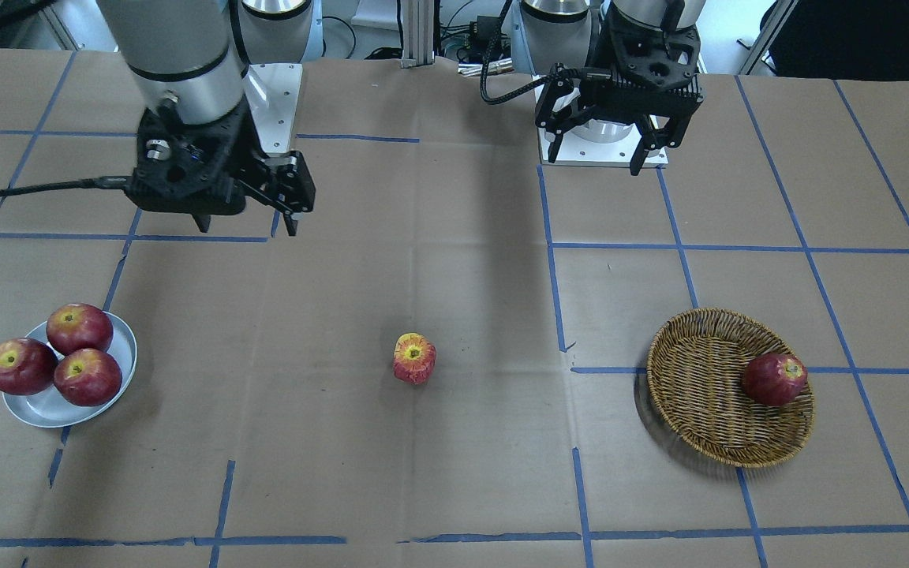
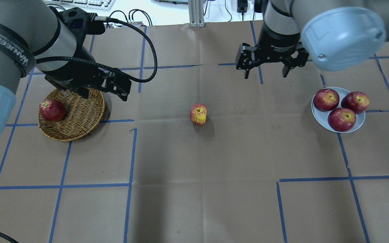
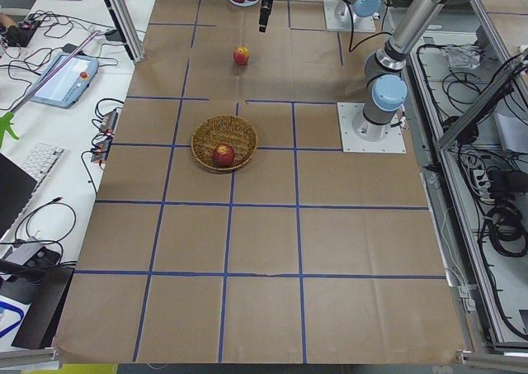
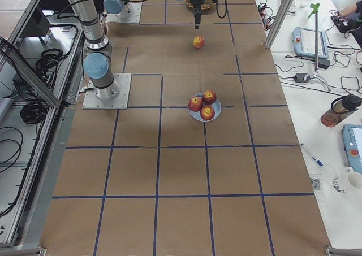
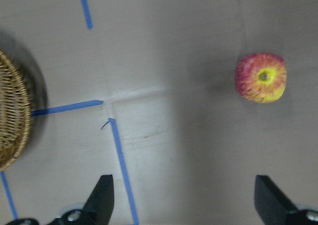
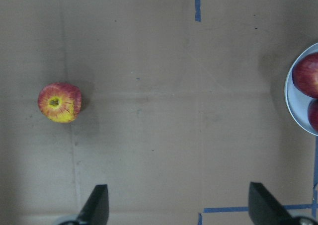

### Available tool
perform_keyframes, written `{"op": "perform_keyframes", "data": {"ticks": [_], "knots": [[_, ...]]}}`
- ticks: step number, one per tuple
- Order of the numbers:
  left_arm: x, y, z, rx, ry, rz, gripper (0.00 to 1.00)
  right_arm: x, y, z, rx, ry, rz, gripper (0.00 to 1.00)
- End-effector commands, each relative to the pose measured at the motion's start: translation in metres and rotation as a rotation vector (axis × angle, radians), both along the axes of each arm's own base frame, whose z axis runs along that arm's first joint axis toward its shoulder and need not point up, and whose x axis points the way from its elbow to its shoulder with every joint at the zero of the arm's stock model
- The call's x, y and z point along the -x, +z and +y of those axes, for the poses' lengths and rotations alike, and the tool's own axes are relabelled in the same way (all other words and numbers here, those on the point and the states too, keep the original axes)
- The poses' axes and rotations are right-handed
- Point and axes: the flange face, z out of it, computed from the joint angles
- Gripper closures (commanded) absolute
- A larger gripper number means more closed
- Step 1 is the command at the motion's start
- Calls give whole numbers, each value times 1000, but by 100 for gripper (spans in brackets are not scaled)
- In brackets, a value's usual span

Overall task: Transfer apple from basket to plate
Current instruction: 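Reach the right gripper to the apple on the table and grasp it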

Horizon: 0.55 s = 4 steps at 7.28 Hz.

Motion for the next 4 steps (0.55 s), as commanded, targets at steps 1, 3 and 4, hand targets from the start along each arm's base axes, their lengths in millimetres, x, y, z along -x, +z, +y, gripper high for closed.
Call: {"op": "perform_keyframes", "data": {"ticks": [1,3,4], "knots": [[-1,-17,-4,-35,-32,16,1,-92,-37,-13,-27,-67,20,0],[-3,-44,14,-80,-94,-6,1,-128,-86,-25,-20,-49,14,0],[-3,-35,20,-49,-96,-6,1,-133,-115,-32,-58,-43,24,0]]}}
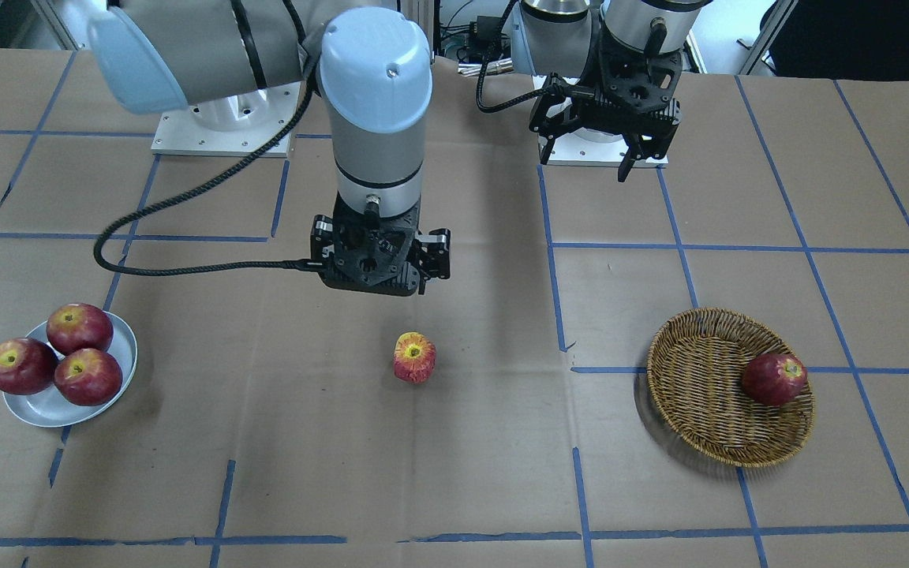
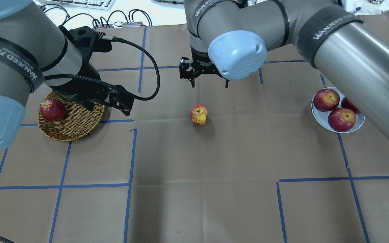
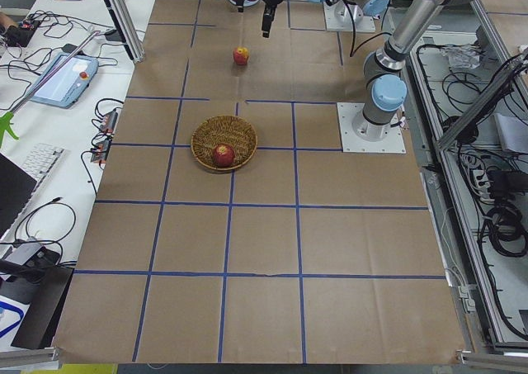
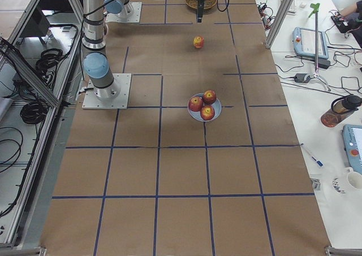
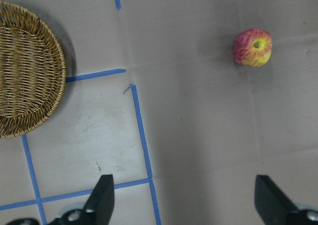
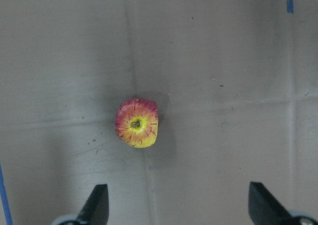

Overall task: Transfer apple from basket to plate
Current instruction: 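Reach the right gripper to the apple on the table and grasp it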

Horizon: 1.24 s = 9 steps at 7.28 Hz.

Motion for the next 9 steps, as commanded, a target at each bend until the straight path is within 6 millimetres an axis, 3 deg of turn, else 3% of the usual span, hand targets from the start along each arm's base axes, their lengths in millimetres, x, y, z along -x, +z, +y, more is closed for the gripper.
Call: {"op": "perform_keyframes", "data": {"ticks": [1,2,4,6,8,9], "knots": [[-1,9,16,30,-16,-1,1,-26,-62,-11,-53,28,14,0],[-2,6,24,25,-5,1,1,-35,-73,-14,-28,44,12,0],[-3,-2,19,16,-8,7,1,-37,-132,-22,-26,44,13,0],[-2,-8,15,1,-11,2,1,-29,-170,-17,9,41,-12,0],[-3,2,3,18,-10,0,1,-28,-183,-10,-18,35,-1,0],[-3,18,-8,44,-9,-4,1,-29,-189,-9,-25,37,4,0]]}}
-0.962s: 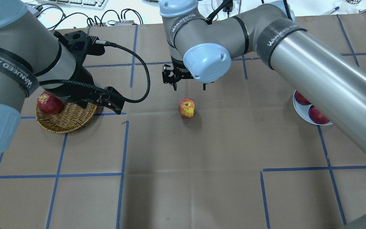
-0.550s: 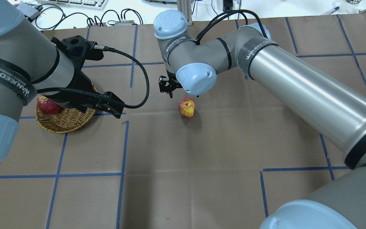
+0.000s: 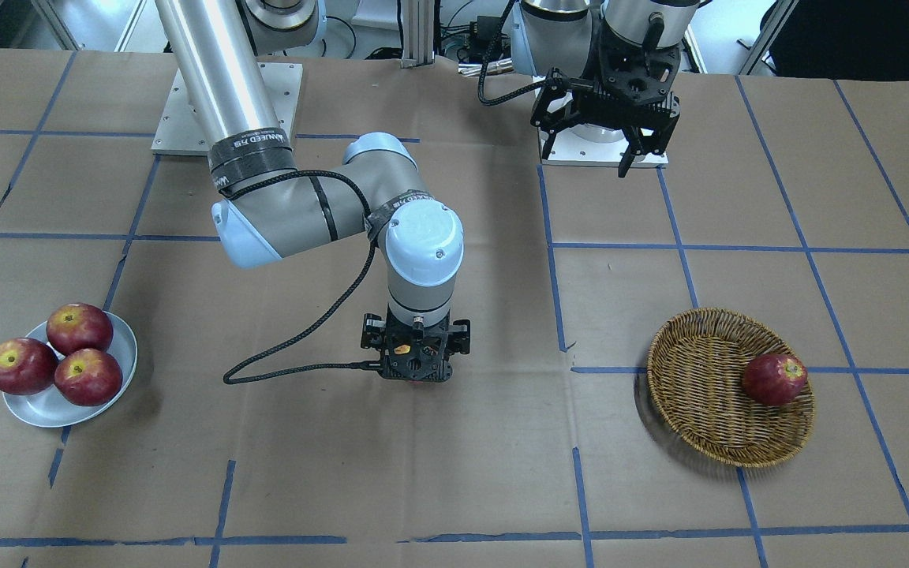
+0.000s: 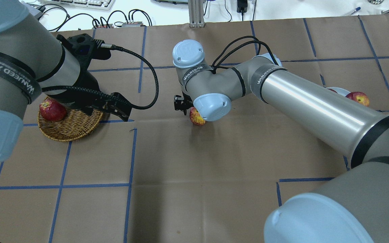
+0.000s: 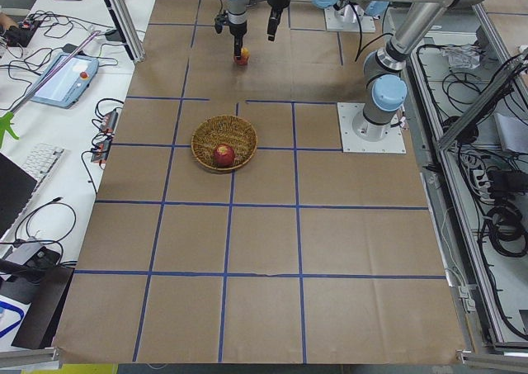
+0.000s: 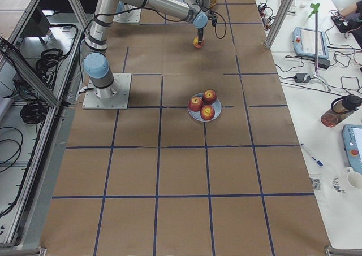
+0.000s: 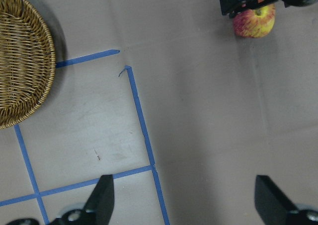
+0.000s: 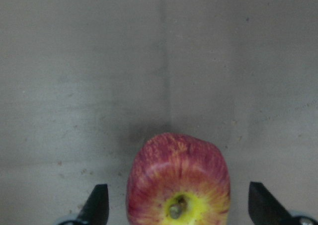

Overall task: Transfer apple from basket to plate
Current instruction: 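Reach the right gripper to the apple on the table and grasp it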

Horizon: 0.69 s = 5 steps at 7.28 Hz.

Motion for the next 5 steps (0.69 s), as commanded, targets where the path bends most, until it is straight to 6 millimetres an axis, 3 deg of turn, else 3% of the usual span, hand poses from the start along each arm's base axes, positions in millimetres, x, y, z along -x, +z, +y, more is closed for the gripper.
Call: {"op": "perform_keyframes", "data": {"ticks": [1,2,3,4,5], "knots": [[-3,24,-31,29,5,-42,1,-2,-9,3,-16,3,5,5],[-2,31,-49,30,4,-51,1,-3,-12,5,-27,7,10,25],[-1,30,-51,27,2,-53,1,-1,-10,3,-22,4,10,41],[-1,30,-51,27,3,-55,1,0,-9,2,-20,1,7,49],[-2,30,-52,28,4,-65,1,1,1,-1,-3,-2,1,51]]}}
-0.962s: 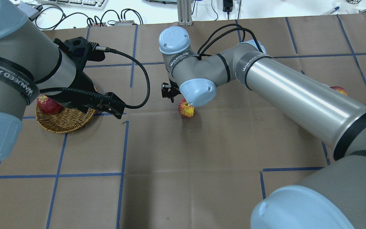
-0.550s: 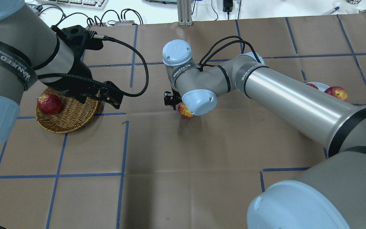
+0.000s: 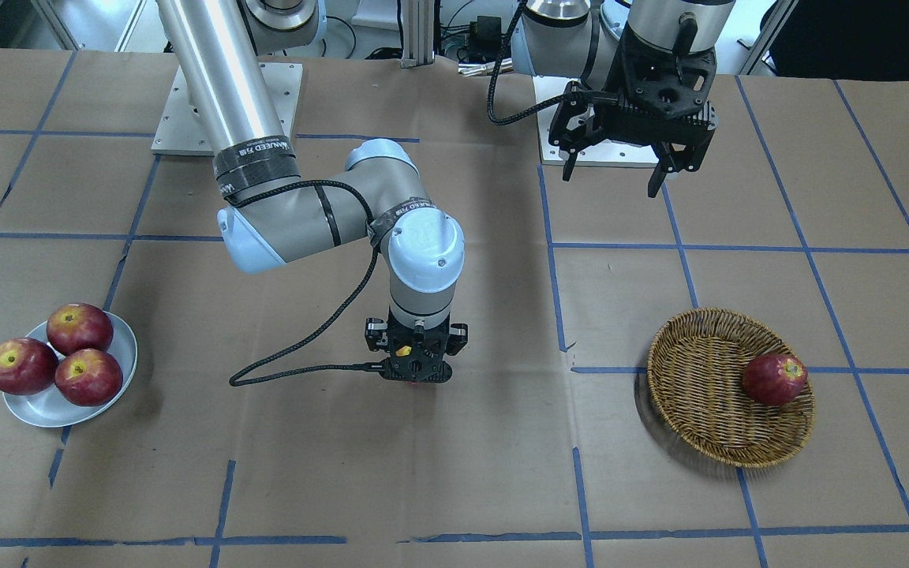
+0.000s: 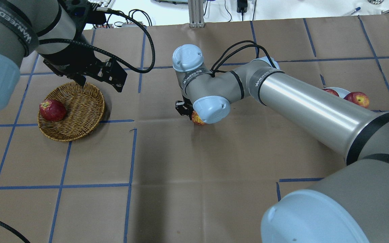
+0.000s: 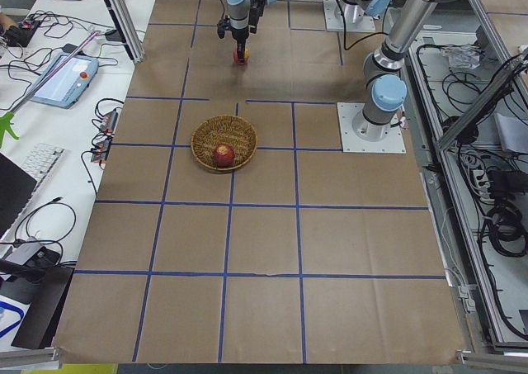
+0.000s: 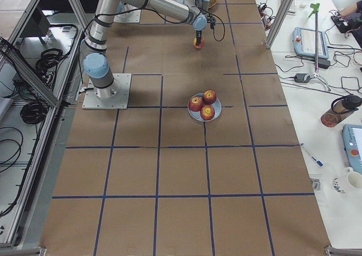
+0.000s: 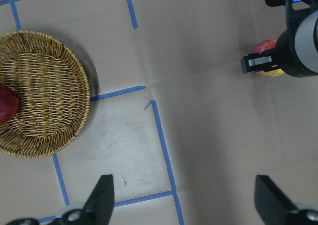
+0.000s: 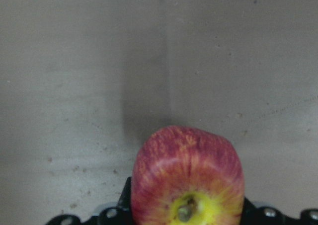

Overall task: Transfer apple from basket to plate
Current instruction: 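Carry the apple with the right gripper over the white plate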

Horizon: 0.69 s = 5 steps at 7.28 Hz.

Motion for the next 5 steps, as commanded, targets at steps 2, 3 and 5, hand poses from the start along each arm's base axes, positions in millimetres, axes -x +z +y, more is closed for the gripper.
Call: {"op": "perform_keyframes", "data": {"ticks": [2,3,5], "knots": [[-2,-5,-3,-9,2,-29,1,19,63,-5,90,-17,-26,51],[-3,-10,-4,-21,2,-31,1,48,97,-7,92,-36,-22,51],[-3,-25,-11,-51,3,-30,1,149,156,-22,73,-13,-6,51]]}}
